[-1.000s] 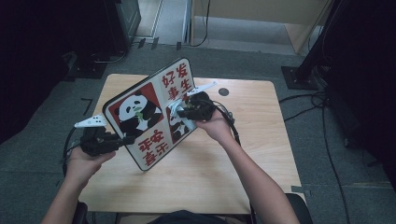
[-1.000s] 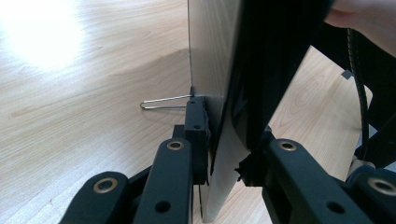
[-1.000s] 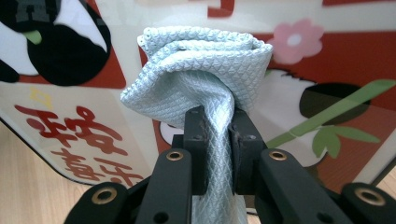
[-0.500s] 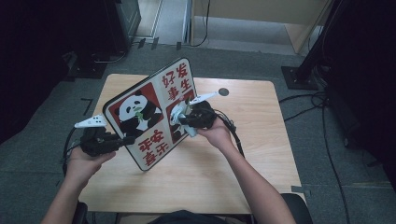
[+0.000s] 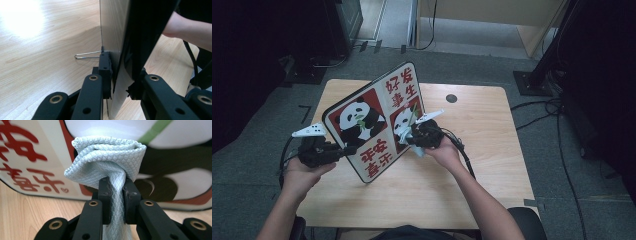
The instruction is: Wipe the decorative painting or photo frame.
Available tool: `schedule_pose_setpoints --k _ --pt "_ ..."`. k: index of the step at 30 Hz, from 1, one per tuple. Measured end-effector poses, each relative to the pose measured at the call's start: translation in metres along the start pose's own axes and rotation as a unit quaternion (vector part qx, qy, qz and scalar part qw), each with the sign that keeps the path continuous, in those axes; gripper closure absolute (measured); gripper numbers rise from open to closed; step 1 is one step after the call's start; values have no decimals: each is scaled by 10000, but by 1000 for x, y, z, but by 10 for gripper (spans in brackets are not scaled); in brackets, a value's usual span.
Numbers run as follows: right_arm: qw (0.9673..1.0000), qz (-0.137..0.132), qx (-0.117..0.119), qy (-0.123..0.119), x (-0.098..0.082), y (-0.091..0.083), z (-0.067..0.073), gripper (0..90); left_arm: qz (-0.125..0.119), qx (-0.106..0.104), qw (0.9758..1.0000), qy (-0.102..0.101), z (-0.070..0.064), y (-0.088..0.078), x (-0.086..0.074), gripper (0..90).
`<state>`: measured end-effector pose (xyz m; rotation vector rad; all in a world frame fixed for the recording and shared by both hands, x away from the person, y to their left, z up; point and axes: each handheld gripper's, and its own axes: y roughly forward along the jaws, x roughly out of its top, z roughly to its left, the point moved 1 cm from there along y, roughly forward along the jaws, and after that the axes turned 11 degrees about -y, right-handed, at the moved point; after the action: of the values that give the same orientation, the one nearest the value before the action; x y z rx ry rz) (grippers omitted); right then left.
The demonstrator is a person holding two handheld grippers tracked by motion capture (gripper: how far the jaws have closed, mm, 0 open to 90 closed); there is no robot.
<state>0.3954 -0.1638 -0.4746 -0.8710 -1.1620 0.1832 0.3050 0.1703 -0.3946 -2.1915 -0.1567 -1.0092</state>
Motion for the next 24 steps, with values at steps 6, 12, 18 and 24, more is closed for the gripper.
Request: schedule_pose_setpoints --k 6,12,18,24 --pt "9999 101 59 93 -11 8 1 798 -9 -34 10000 -41 1 0 0 770" --pt "9996 231 97 110 -20 15 2 798 -1 -39 10000 -63 0 0 0 770" --pt "9993 301 164 138 -18 13 0 802 -5 -12 10000 -60 0 0 0 770" --pt "9998 137 149 79 -8 -1 1 802 -16 -27 9999 -114 0 0 0 772"
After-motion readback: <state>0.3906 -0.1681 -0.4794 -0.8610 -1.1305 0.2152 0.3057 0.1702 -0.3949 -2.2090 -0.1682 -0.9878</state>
